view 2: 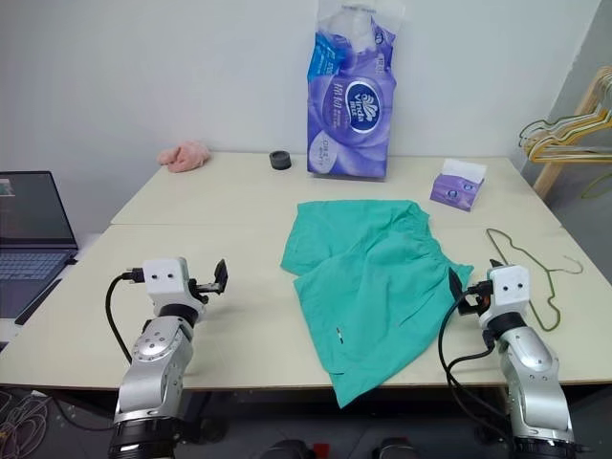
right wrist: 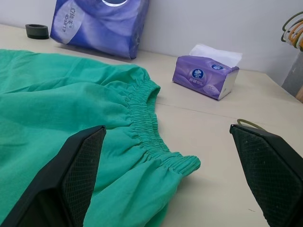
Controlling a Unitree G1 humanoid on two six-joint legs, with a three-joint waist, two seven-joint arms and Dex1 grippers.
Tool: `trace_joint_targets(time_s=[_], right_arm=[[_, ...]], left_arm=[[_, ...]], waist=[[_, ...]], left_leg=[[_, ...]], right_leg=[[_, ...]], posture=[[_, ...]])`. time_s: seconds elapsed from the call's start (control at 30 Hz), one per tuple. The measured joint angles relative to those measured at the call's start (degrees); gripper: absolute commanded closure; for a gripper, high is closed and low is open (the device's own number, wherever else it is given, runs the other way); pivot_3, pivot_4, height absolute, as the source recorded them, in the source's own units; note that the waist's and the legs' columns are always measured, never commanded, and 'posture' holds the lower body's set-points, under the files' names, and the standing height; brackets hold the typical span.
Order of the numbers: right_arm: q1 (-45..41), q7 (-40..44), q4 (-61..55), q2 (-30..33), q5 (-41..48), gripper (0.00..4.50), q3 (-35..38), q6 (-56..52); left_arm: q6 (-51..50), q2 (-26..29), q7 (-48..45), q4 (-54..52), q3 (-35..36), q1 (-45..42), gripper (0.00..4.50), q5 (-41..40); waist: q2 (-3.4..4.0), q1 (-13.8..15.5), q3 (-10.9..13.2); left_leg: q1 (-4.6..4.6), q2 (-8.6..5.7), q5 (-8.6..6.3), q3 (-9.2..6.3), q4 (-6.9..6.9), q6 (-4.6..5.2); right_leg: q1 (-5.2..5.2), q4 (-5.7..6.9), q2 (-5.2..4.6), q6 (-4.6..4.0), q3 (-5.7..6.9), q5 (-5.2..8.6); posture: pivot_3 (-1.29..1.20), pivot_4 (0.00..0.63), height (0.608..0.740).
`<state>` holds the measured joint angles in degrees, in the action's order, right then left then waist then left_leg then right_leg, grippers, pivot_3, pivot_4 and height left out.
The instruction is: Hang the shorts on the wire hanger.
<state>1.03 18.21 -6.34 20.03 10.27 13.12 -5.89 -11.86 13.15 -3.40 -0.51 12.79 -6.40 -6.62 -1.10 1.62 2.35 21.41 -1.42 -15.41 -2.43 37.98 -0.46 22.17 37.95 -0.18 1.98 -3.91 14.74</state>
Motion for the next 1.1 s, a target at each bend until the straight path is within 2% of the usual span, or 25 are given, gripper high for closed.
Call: trace_joint_targets(time_s=[0.67, 1.0, 1.1], right_arm=[[0.01, 0.29, 0.87, -0.14, -0.02, 0.03, -0.01, 0.43], [0.05, -0.07, -0.85, -0.27, -0.02, 0.03, -0.80, -0.40], [0.14, -0.26, -1.31, -0.27, -0.03, 0.03, -0.80, -0.74]], left_arm=[[0.01, 0.19, -2.34, -1.33, -1.28, 0.05, 0.00, 0.26], [1.17, 0.67, -6.24, -1.43, -2.50, 1.07, 0.00, 0.13], [1.18, 0.67, -9.82, -2.39, -2.75, 1.76, 0.00, -2.39]], waist=[[0.00, -0.09, 0.00], [0.00, -0.13, 0.00], [0.00, -0.14, 0.00]], left_leg=[[-0.01, 0.00, 0.00, 0.02, 0.00, 0.00], [-0.01, 0.00, 0.00, 0.03, 0.00, 0.00], [-0.01, 0.00, 0.00, 0.05, 0.00, 0.00]], right_leg=[[0.00, 0.00, 0.00, 0.00, -0.01, 0.01], [0.00, -0.01, 0.00, -0.02, -0.02, 0.02], [0.00, -0.01, 0.00, -0.02, -0.02, 0.02]], posture=[[0.10, 0.006, 0.740], [0.09, 0.006, 0.740], [0.09, 0.008, 0.740]])
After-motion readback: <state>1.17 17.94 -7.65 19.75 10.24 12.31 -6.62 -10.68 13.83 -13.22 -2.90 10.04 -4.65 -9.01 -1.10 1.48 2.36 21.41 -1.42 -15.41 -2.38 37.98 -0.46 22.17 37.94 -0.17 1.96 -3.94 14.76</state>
